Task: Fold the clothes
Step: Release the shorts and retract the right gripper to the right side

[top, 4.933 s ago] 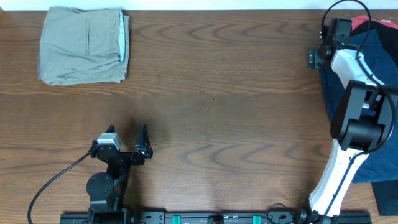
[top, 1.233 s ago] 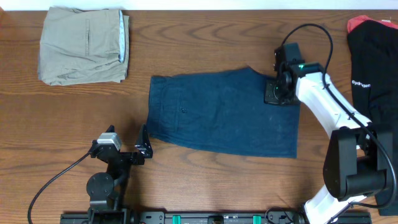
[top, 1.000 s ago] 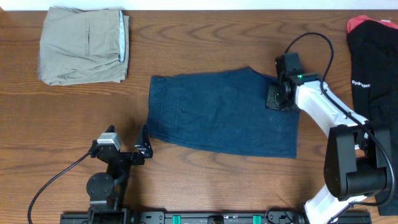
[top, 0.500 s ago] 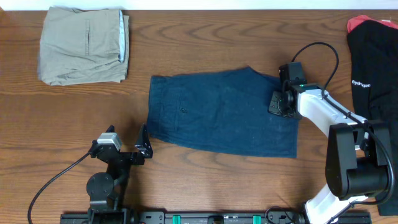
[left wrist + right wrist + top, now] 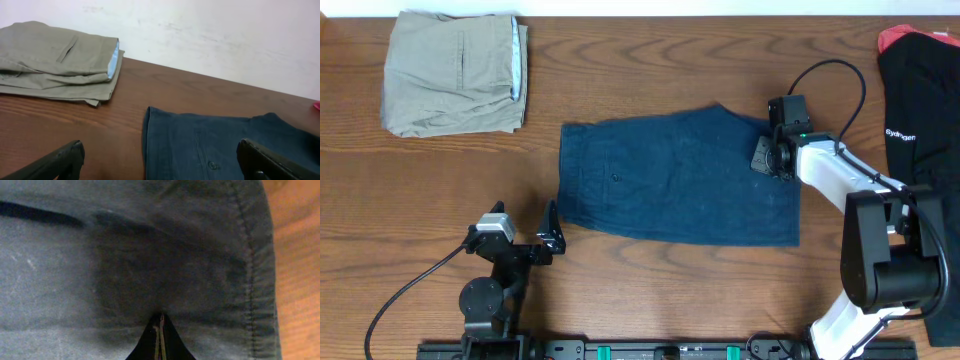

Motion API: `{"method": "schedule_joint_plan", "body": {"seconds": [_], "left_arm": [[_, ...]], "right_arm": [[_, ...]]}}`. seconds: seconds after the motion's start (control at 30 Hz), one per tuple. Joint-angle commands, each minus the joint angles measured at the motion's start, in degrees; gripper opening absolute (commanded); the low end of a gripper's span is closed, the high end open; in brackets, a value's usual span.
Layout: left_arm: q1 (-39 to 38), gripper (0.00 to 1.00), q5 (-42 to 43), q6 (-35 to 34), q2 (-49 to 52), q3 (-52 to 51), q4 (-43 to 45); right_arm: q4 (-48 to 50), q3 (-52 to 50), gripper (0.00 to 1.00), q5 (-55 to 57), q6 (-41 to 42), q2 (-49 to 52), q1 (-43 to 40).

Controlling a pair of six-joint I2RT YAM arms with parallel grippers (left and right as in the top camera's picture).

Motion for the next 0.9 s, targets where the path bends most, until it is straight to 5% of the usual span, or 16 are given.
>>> {"method": "schedule_joint_plan", "body": {"seconds": [0.0,0.3,0.4,0.53,0.7,0.87], "left_arm": [[0.3,0.98,0.8,0.4,-0.1,-1.0,-1.9],[0.3,0.98,0.8,0.4,-0.1,-1.0,-1.9],[0.3,0.98,0.8,0.4,-0.1,-1.0,-1.9],[0.3,0.98,0.8,0.4,-0.1,-1.0,-1.9],[0.3,0.98,0.8,0.4,-0.1,-1.0,-1.9],[0.3,0.98,0.8,0.3,-0.1,-1.0,-1.9]], "right_arm": [[0.3,-1.7,0.01,0.6,1.0,4.7,-2.8],[-5.6,4.9,0.02,0.2,-2.2,4.5,-6.2],[-9.0,9.2,0.12,-3.0,-5.2,4.3,-6.3],[-15.4,16.7,0.37,-5.0,-5.9,4.2,-5.8],[-26.1,27.2,0.93,-5.9,-5.9,4.2,-5.9],[-31.3,37.4,0.99,-4.8,-7.5,4.2,-6.7]]}}
